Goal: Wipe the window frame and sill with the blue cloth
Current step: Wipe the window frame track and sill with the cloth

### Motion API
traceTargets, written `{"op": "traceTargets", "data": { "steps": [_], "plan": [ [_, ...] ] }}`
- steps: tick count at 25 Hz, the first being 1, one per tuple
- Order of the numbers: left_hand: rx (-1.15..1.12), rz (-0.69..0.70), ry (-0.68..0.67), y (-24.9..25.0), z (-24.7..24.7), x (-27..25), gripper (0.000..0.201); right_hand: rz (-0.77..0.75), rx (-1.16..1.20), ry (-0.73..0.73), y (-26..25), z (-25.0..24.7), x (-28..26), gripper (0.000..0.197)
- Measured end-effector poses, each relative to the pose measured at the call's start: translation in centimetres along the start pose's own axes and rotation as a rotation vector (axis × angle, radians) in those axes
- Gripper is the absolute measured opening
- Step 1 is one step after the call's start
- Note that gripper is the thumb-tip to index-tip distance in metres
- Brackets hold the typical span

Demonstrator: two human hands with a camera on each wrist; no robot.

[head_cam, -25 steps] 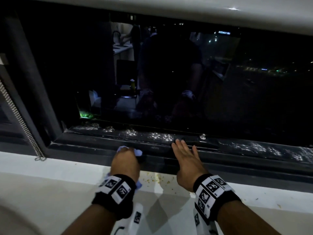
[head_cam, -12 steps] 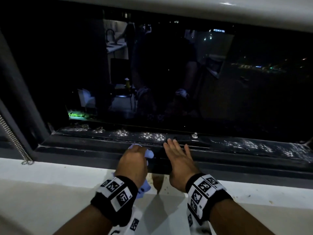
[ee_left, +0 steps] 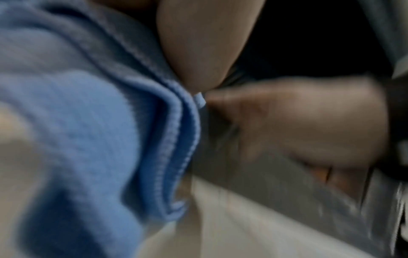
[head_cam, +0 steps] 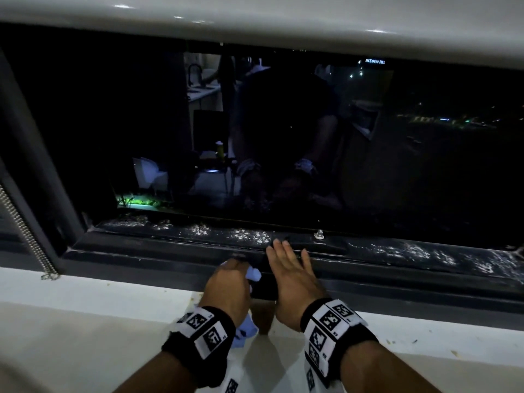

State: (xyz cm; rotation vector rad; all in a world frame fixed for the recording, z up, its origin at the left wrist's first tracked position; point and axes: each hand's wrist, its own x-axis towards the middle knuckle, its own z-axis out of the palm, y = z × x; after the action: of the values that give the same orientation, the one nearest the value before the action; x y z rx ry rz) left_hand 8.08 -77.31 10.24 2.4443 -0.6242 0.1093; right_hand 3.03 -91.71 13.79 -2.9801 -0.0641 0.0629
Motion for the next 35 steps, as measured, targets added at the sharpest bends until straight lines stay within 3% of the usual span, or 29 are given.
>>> {"op": "traceTargets", "data": {
  "steps": [3, 6, 9, 13, 17, 22, 25, 28, 30, 31, 34, 35],
  "plan": [
    [0.024, 0.030, -0.097, -0.2, 1.7, -0.9, 0.036, -0.023, 0.003, 0.002, 0.4, 0.3, 0.2, 0.099],
    [-0.031, -0.012, -0.122, 0.1, -0.2, -1.7, 0.031, -0.043, -0.020, 0.007, 0.6, 0.2, 0.1, 0.103],
    [-0.115, -0.061, -0.020, -0.3, -1.4, -3.1, 0.029, -0.021, -0.022, 0.025, 0.4, 0.1, -0.1, 0.101],
    [-0.149, -0.054, -0.017, -2.0, -2.5, -5.3, 0.051, -0.007, -0.002, 0.053, 0.0, 0.5, -0.2, 0.100],
    [-0.029, -0.020, 0.204, -6.1, -6.4, -4.2, 0.060, 0.039, -0.045, 0.058, -0.1, 0.5, -0.3, 0.096],
    [0.131, -0.061, 0.315, -11.9, -13.2, -1.0, 0.047, 0.067, -0.187, 0.177, -3.9, 1.6, 1.0, 0.067],
    [0.146, -0.064, 0.297, -13.3, -16.2, 0.5, 0.042, 0.022, -0.140, 0.248, -7.0, 1.7, 2.7, 0.069],
    [0.191, -0.090, 0.411, -13.7, -19.8, 3.5, 0.019, -0.015, -0.096, 0.258, -9.6, 1.1, 4.7, 0.076],
    [0.248, 0.003, 0.438, -14.3, -20.5, 7.3, 0.018, -0.008, -0.074, 0.250, -10.9, 0.8, 6.1, 0.077],
    [0.240, -0.018, 0.361, -14.4, -20.3, 9.3, 0.023, 0.001, -0.044, 0.252, -11.6, 0.5, 6.6, 0.072],
    [0.339, -0.281, -0.106, -16.7, -17.6, 11.8, 0.031, 0.032, 0.034, 0.267, -12.8, -0.4, 8.1, 0.065],
    [0.438, -0.286, -0.146, -17.7, -16.9, 11.6, 0.032, 0.047, 0.053, 0.275, -12.9, -0.6, 8.3, 0.065]
  ]
}}
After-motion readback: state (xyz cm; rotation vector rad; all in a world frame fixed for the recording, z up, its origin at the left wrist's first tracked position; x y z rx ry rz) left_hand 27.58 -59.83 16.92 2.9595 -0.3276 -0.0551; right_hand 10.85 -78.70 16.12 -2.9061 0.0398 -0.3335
